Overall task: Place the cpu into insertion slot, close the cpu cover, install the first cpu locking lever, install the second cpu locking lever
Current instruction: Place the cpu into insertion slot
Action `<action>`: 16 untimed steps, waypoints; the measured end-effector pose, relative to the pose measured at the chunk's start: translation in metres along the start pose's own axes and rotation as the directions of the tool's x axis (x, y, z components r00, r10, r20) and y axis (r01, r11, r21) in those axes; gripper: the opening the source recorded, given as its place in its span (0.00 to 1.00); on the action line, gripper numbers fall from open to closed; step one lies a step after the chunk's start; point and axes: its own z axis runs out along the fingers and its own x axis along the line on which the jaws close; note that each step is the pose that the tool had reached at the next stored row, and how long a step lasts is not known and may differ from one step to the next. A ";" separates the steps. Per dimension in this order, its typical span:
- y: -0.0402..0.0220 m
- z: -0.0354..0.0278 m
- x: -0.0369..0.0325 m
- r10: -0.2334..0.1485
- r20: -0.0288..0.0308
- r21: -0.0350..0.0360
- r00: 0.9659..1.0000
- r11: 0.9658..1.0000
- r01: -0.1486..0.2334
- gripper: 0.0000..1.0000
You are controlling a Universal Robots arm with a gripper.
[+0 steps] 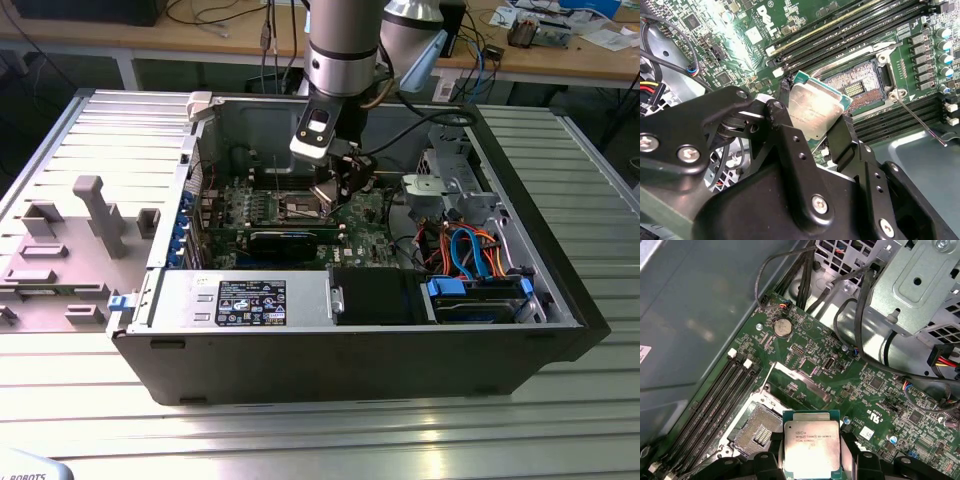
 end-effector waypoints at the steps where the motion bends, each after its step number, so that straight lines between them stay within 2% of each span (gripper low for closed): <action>1: 0.0002 0.0000 0.0003 0.003 0.001 0.004 1.000 1.000 -0.003 0.54; 3: 0.0002 0.0000 0.0004 0.011 0.001 0.011 1.000 1.000 -0.011 0.54; 10: 0.0003 0.0000 0.0003 0.015 0.004 0.013 1.000 1.000 -0.015 0.54; 16: 0.0002 0.0000 0.0003 0.037 0.007 0.014 0.999 0.999 -0.037 0.54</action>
